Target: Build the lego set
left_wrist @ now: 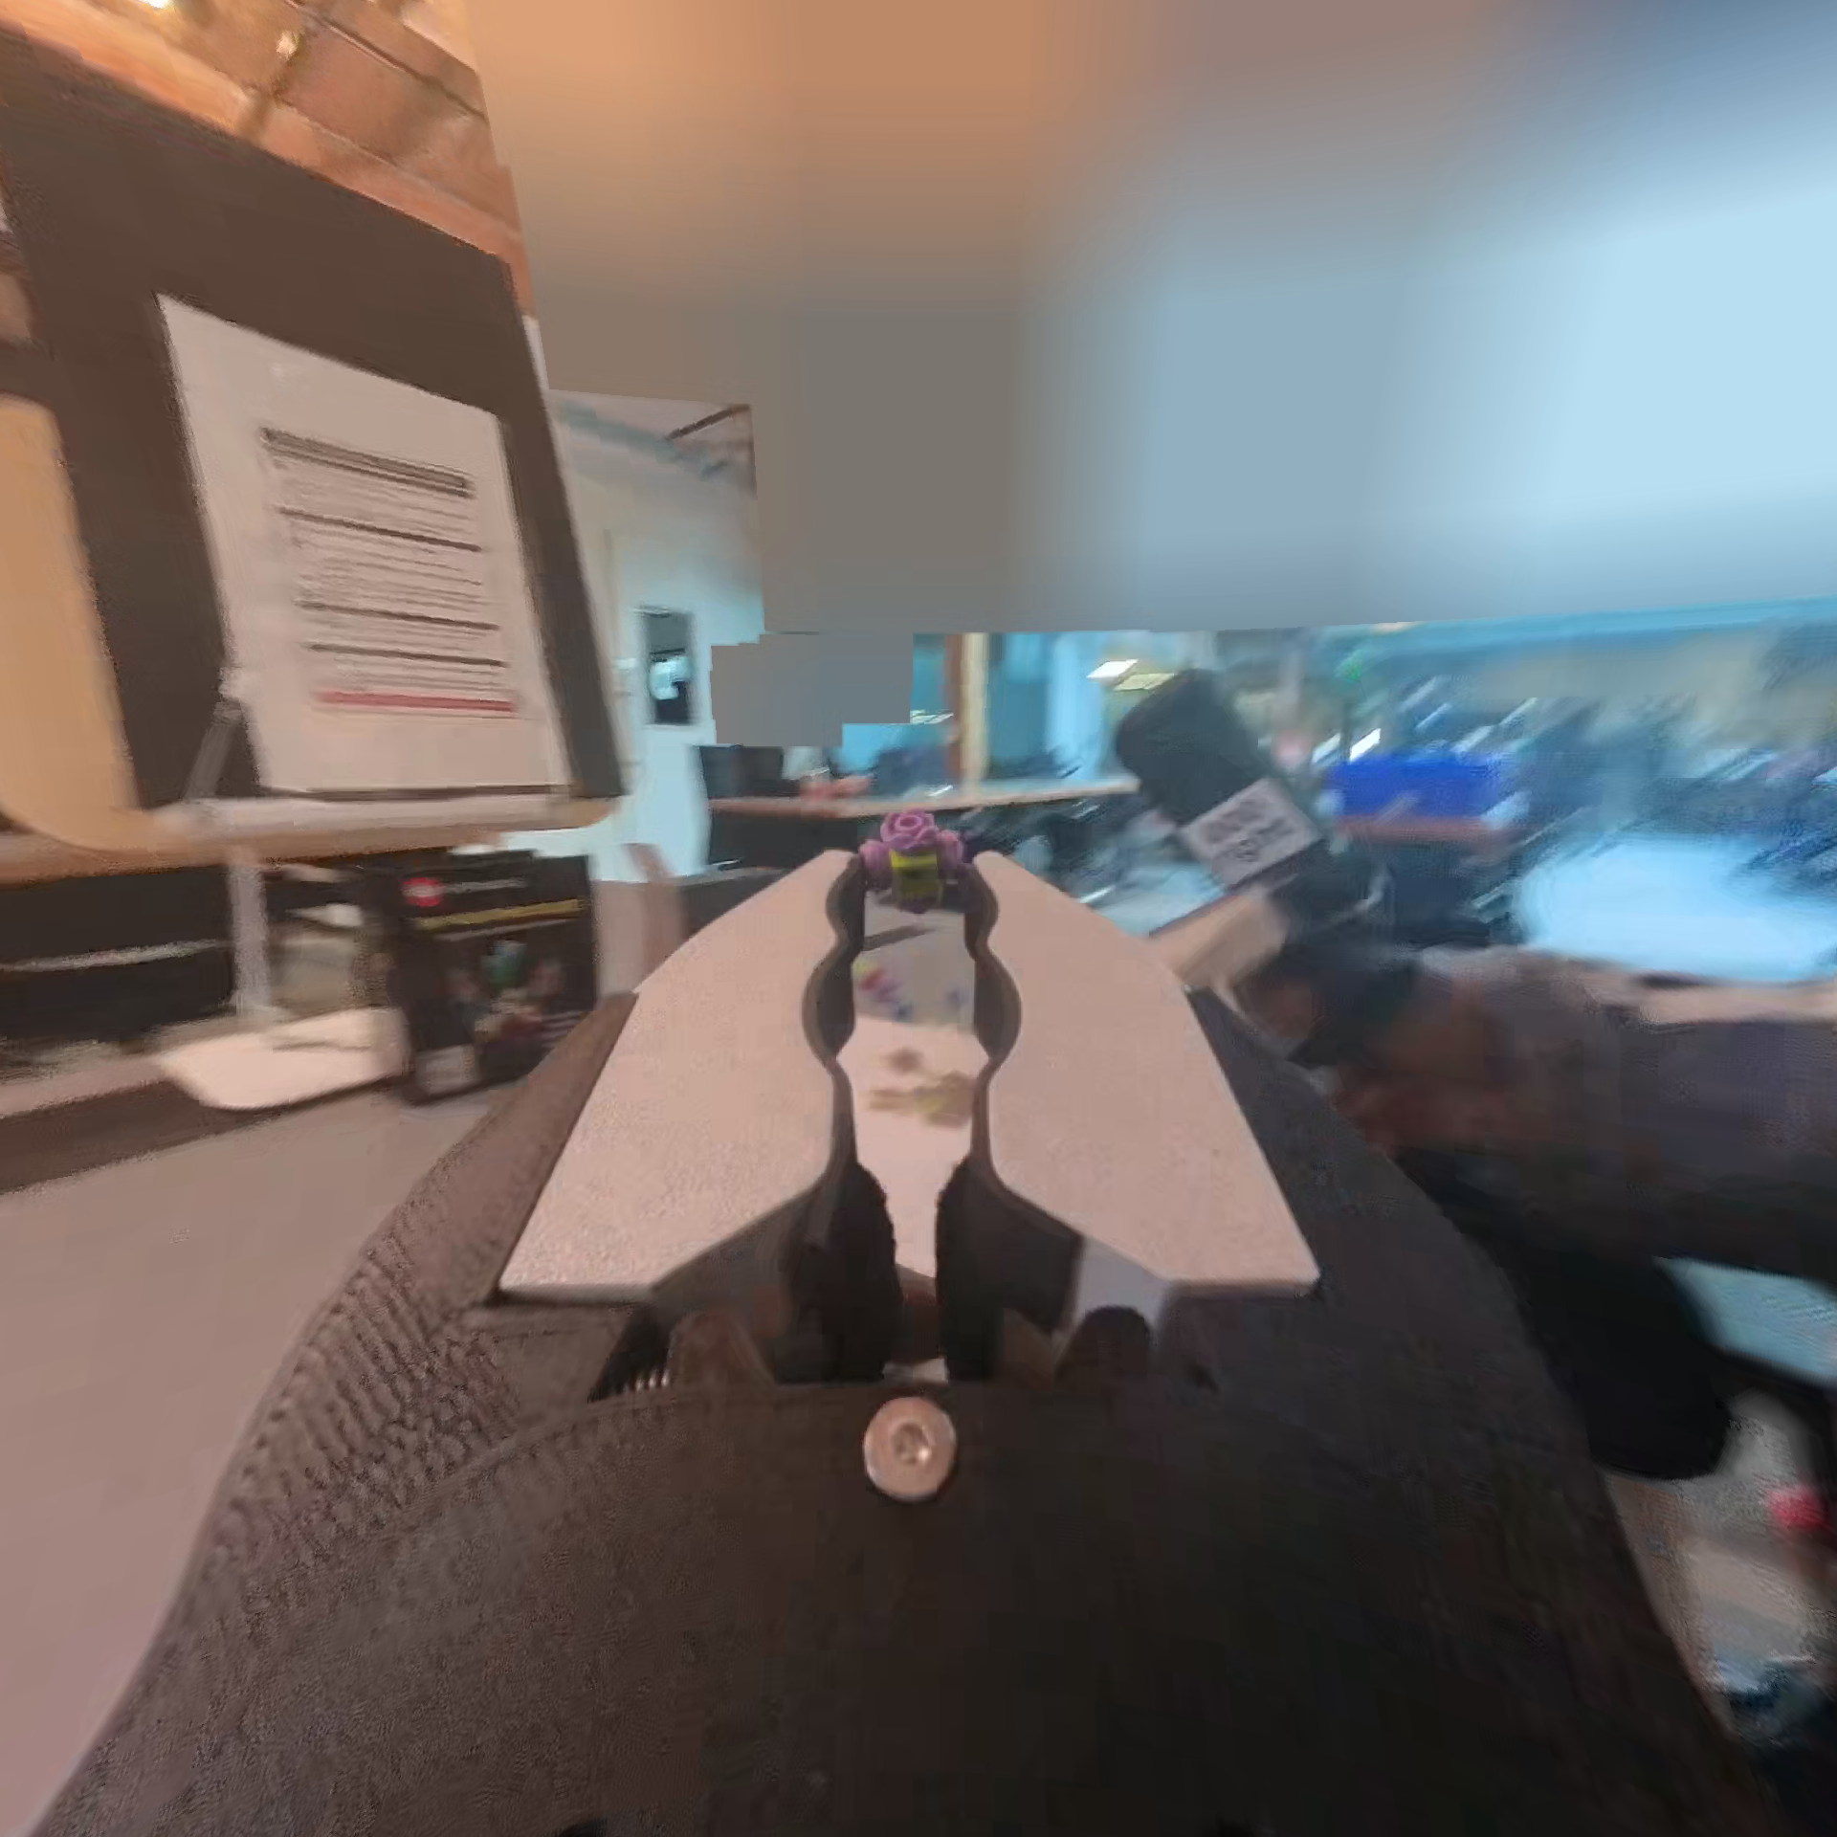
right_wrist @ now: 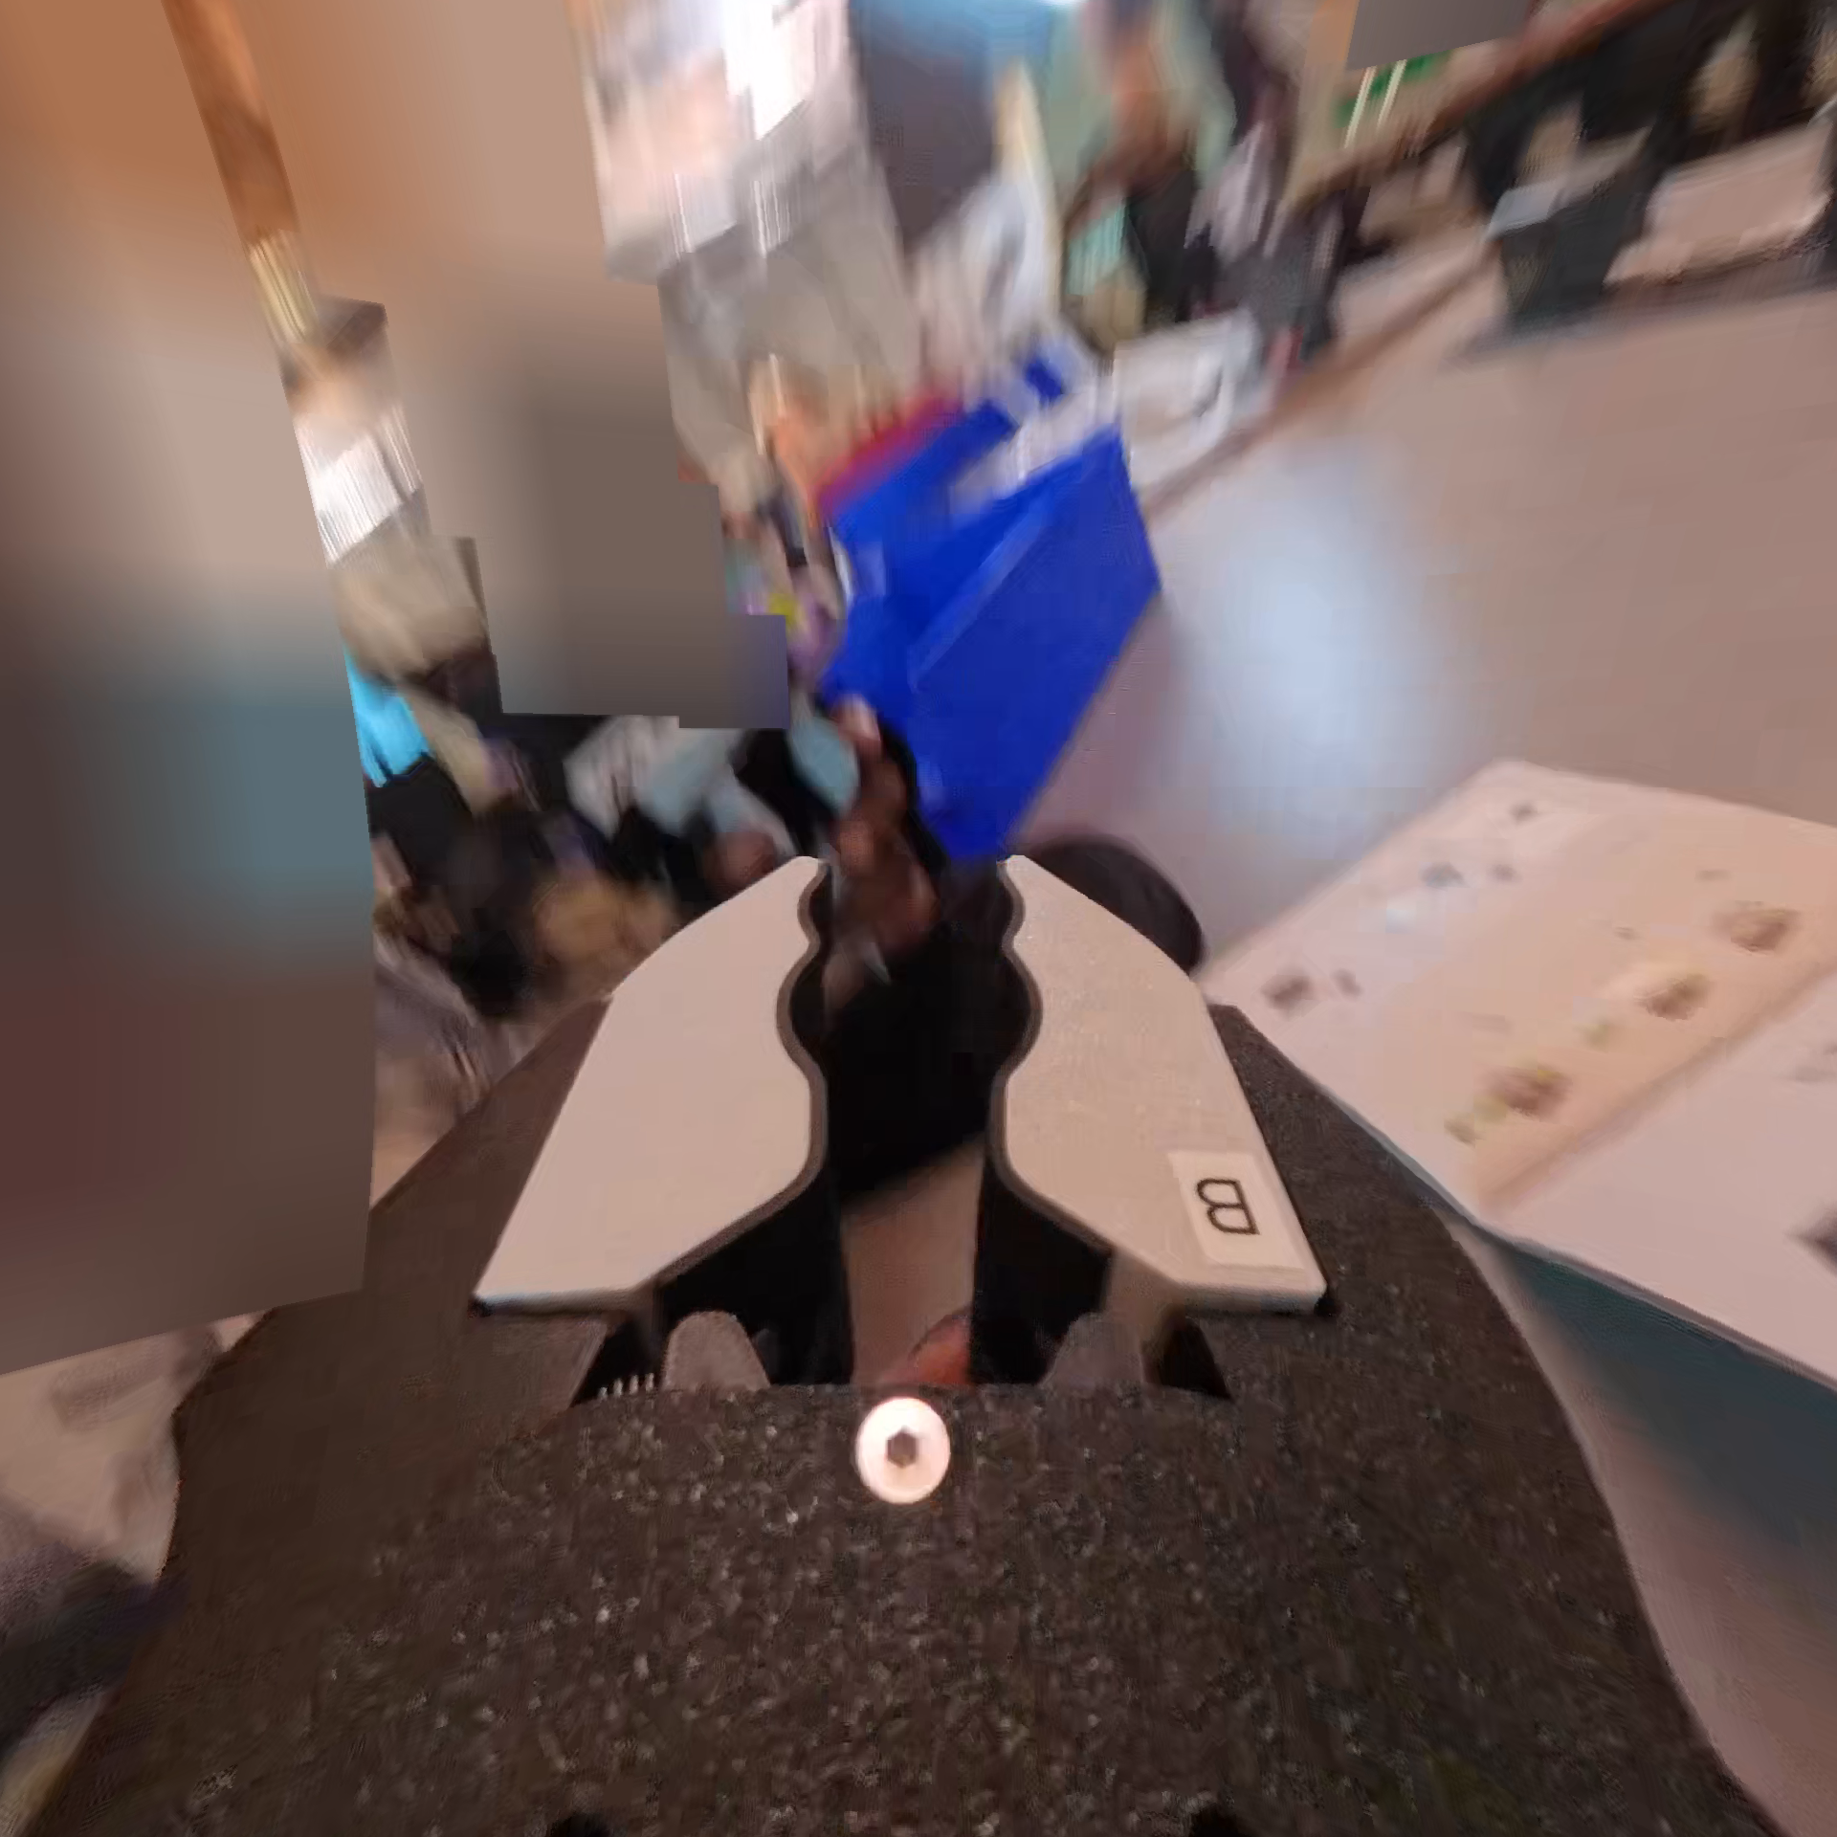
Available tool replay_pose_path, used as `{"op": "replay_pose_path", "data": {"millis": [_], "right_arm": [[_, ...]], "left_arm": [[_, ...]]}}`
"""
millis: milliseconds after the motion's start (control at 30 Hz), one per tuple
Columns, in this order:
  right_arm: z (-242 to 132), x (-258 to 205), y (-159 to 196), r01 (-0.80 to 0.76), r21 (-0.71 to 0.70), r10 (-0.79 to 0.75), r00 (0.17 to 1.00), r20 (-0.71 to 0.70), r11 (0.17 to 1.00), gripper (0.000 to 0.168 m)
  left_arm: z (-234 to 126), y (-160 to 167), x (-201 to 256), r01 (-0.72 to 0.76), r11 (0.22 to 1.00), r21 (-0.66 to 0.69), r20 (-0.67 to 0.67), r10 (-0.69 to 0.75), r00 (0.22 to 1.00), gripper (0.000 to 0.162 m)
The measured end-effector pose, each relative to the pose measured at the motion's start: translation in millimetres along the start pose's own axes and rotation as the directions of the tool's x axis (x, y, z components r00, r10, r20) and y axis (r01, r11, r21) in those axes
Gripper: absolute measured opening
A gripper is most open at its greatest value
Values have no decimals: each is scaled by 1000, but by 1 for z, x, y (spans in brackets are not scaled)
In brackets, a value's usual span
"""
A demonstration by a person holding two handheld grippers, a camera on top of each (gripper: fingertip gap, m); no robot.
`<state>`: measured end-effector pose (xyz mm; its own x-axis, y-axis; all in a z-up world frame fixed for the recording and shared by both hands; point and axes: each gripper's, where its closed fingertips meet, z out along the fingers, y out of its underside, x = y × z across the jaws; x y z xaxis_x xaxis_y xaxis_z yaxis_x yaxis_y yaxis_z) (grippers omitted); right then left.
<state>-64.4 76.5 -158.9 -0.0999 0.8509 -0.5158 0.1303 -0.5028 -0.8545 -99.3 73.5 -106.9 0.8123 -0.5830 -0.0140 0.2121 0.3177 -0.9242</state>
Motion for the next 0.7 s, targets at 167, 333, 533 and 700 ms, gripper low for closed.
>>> {"op": "replay_pose_path", "data": {"millis": [167, 333, 533, 700], "right_arm": [[-29, 42, 77, 307, -630, -447, 892, -71, 713, 24], [-21, 48, 98, 311, -691, -456, 890, -31, 653, 23], [-15, 49, 99, 331, -702, -476, 879, -12, 631, 19], [-12, 43, 96, 360, -662, -476, 879, 6, 657, 12]], "left_arm": [[-5, 0, 1, 207, 977, 47, -105, -201, 974, 18], [0, 19, 0, 106, 992, -63, -46, -109, 993, 18], [0, 20, -1, 152, 986, -67, -56, -156, 986, 18], [-3, 8, 2, 238, 971, 5, -119, -236, 964, 18]]}}
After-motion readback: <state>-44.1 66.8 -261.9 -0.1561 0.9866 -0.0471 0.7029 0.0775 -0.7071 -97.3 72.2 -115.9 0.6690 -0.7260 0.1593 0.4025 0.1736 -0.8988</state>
